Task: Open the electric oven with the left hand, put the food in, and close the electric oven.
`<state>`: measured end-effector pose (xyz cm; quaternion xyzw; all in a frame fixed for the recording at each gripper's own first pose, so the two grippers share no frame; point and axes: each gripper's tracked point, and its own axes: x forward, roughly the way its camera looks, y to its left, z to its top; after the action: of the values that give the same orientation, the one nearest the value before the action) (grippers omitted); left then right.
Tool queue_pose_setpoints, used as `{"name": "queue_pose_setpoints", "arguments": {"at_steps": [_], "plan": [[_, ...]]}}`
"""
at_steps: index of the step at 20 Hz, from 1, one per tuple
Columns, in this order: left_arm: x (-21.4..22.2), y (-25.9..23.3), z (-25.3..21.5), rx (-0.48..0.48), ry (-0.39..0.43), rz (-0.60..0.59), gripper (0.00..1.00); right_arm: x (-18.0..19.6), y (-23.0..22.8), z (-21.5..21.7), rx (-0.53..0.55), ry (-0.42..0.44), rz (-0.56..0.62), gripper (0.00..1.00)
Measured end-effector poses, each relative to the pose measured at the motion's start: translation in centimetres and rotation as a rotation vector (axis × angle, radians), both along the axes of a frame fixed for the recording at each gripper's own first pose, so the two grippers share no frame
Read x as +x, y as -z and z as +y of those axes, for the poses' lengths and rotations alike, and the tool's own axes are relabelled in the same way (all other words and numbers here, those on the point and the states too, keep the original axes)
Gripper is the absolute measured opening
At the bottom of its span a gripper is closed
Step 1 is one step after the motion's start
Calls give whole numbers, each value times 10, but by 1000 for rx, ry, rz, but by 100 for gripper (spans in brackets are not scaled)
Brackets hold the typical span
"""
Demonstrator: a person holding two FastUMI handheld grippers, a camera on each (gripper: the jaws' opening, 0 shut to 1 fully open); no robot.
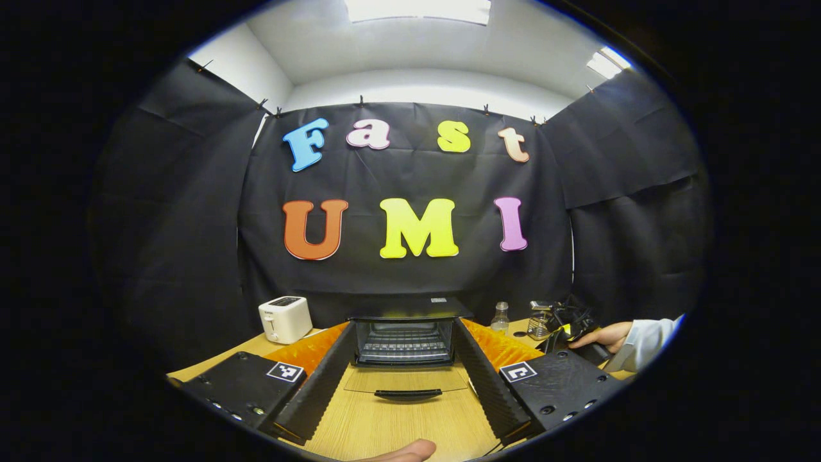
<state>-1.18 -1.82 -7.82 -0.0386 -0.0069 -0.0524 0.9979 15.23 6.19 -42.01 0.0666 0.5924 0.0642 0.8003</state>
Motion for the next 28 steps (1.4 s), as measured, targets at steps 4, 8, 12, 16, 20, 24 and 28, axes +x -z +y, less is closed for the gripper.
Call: {"name": "queue_pose_setpoints", "arguments": {"at_steps": [4, 8, 12, 16, 20, 24, 28], "plan": [[-4, 4, 5, 17, -13, 13, 84, -5, 15, -5, 73, 5, 114, 19], [-1, 4, 12, 11, -30, 19, 95, -3, 12, -9, 257, 93, 165, 4], [-1, -7, 21, 44, -55, 11, 95, -3, 11, -15, 378, 162, 162, 5], [-4, -13, 16, 74, -53, -5, 95, -9, 4, -29, 436, 201, 161, 4], [-5, -8, 10, 78, -44, 16, 94, -9, -7, -39, 430, 199, 121, 1], [-9, -10, 2, 75, -23, 12, 95, -19, -33, -49, 427, 184, 66, 1], [-9, -5, 6, 79, -27, 21, 95, -26, -59, -39, 423, 147, 26, 4]]}}
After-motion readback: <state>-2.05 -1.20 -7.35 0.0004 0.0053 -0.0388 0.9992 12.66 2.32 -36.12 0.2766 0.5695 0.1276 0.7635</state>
